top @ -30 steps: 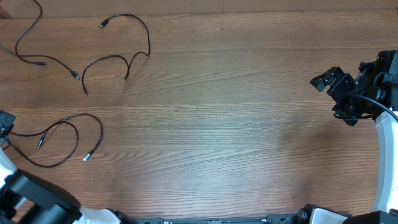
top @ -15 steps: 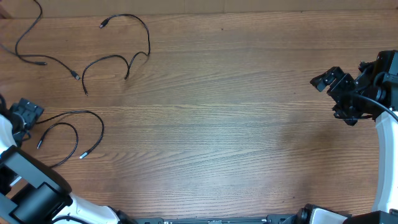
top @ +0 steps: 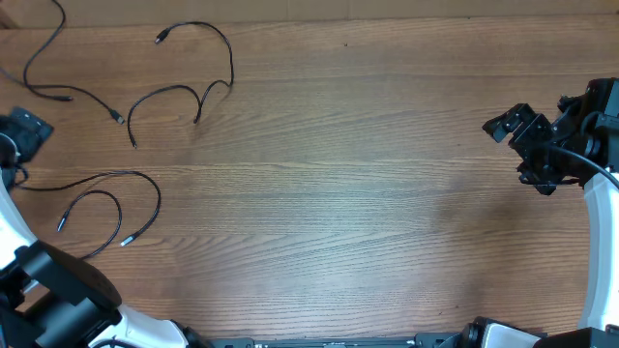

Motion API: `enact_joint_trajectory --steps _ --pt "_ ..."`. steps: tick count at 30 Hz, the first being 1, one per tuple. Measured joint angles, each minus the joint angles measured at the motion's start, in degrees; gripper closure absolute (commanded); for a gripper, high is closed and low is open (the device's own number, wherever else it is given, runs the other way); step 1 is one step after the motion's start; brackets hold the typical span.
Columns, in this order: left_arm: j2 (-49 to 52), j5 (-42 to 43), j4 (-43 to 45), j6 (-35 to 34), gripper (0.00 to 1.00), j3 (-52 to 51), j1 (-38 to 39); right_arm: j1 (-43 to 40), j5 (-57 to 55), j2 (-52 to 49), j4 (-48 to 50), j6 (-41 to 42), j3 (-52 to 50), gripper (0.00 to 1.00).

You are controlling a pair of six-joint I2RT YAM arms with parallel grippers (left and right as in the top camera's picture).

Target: Untangle cables

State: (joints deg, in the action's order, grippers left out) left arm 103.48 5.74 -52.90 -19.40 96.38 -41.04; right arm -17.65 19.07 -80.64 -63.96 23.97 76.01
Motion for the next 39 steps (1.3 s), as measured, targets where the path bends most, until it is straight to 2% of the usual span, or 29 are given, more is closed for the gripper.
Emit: enact_joint_trajectory --steps 6,9,10,12,13,18,21,23,26,32,34,39 --pt "-0.09 -0.42 0.59 -0.17 0.00 0.17 0.09 0.02 -0.02 0.00 0.02 0.00 0.00 0.00" --pt "0.66 -1.38 -2.27 -0.42 0.00 0.17 0.09 0.00 -0.04 0.00 0.04 -0.02 0.00 0.00" --pt "1.36 -1.57 -3.80 -0.42 0.09 0.17 0.09 0.00 0.00 0.00 0.04 -0.02 0.00 0.00" --pt "2.89 -1.14 -5.81 1.53 0.52 0.13 0.09 0.00 -0.02 0.00 0.02 0.00 0.00 0.00" --pt "3.26 -0.09 -6.67 3.26 0.96 0.09 0.09 0.00 -0.04 0.00 0.00 0.00 0.00 0.00" --pt "3.45 5.27 -13.22 10.95 0.96 0.09 0.09 0.02 -0.04 0.00 0.02 0.00 0.00 0.00" --pt "3.45 5.99 -15.30 13.25 0.96 -0.02 0.28 0.00 -0.02 0.00 0.00 0.00 0.00 0.00" --pt "3.45 4.55 -15.26 14.08 0.96 -0.66 0.66 0.00 -0.02 0.00 0.04 -0.02 0.00 0.00" --pt "3.45 -1.86 -14.95 13.40 0.96 -3.17 1.33 0.00 -0.02 0.00 0.02 -0.02 0.00 0.00" --pt "3.72 -12.81 -4.63 9.60 0.96 -10.58 1.79 0.00 -0.02 0.00 0.00 0.00 0.00 0.00" --pt "3.82 -16.15 3.06 8.79 0.96 -14.25 1.79 0.00 0.00 0.00 -0.04 -0.02 0.00 0.00" --pt "6.32 -19.12 14.12 8.61 0.96 -16.22 1.79 0.00 -0.04 0.00 -0.04 -0.04 0.00 0.00"
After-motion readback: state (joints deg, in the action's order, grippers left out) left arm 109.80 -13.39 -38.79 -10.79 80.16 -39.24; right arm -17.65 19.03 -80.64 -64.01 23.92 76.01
